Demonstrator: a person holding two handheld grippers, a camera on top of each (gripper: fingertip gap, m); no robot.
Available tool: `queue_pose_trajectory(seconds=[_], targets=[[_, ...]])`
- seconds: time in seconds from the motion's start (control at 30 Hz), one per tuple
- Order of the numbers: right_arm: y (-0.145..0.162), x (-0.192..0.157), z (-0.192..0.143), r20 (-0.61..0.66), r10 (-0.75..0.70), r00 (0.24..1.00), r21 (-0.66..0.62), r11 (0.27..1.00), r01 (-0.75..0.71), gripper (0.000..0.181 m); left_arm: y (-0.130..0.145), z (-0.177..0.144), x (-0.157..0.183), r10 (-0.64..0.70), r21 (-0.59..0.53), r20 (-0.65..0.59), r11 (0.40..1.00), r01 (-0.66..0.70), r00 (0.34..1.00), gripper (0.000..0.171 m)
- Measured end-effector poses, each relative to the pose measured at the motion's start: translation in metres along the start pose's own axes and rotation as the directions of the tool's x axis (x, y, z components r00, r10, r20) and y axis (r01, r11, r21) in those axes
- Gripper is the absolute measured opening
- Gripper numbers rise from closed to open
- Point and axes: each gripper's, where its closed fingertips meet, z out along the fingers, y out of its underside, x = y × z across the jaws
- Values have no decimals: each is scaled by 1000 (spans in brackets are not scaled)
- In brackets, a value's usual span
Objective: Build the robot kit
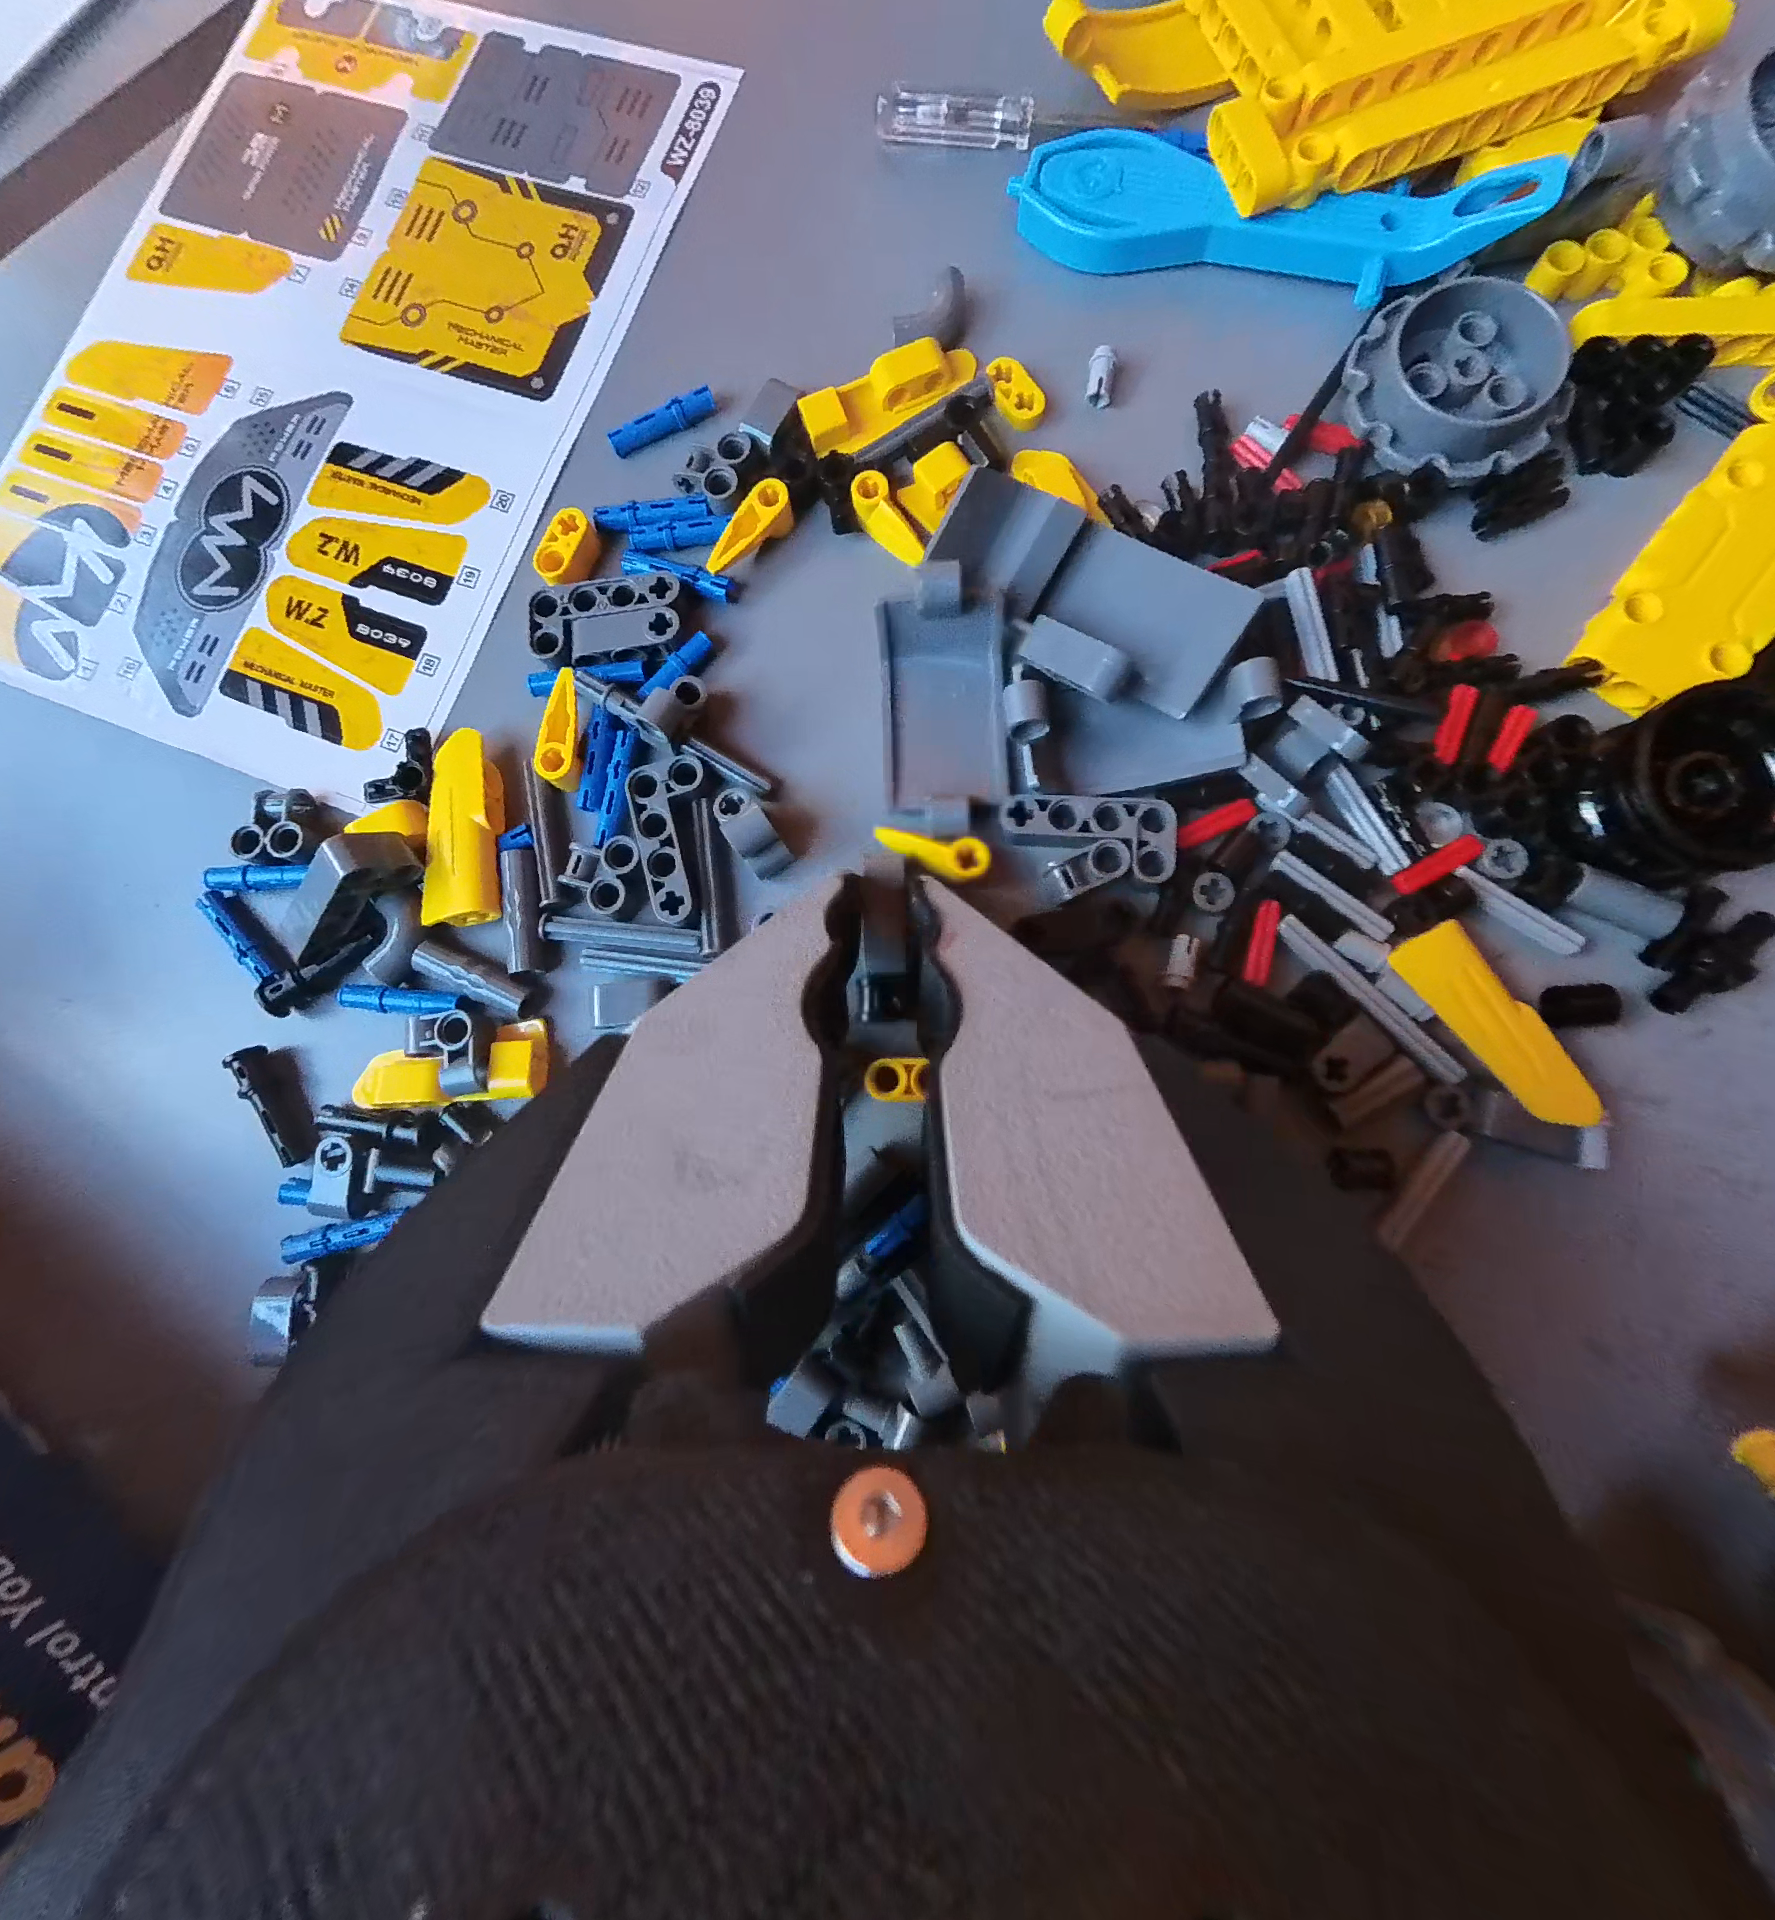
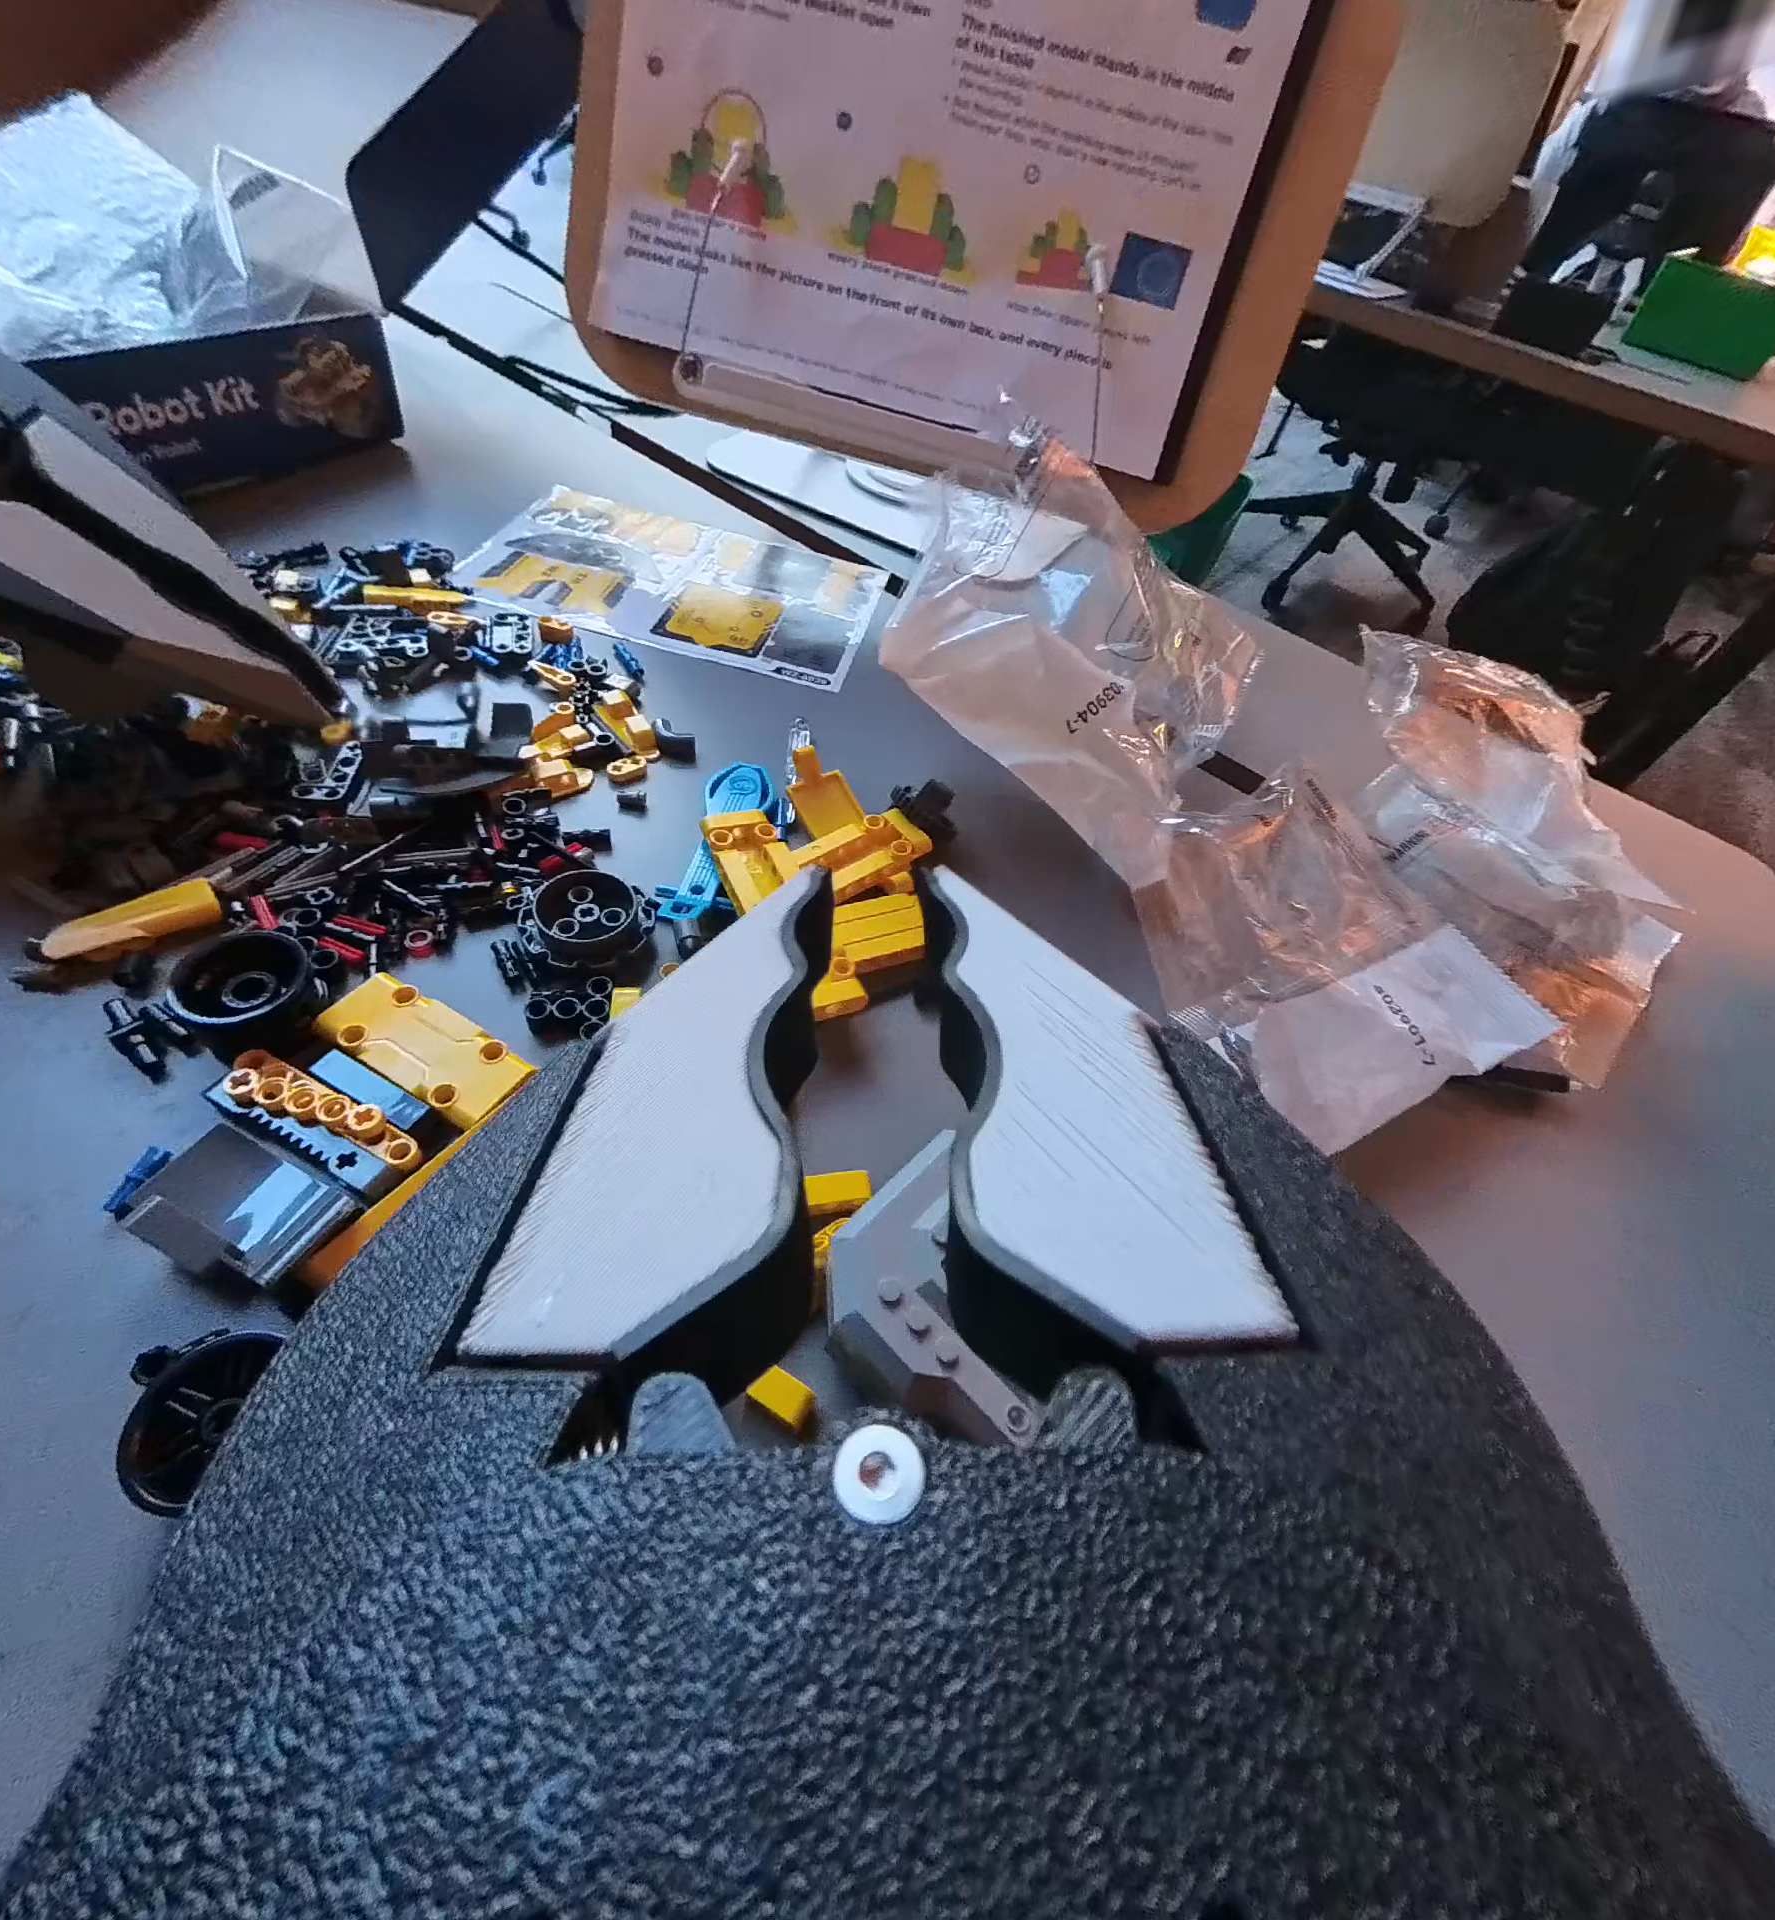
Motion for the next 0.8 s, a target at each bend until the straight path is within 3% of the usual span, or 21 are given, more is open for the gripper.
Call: queue_pose_trajectory(seconds=[0.4,0.67,0.8], targets=[[6,1,2,-8,8,1000,-36,999,-8,14,-8,-6,-4,-13,39,13,999,13,1000,9],[10,-3,5,-3,-19,1000,-61,998,19,14,-26,-14,36,111,143,-107,985,-96,988,20],[11,-6,5,14,-23,1000,-68,997,24,14,-18,-10,50,140,107,-172,987,-123,975,21]])
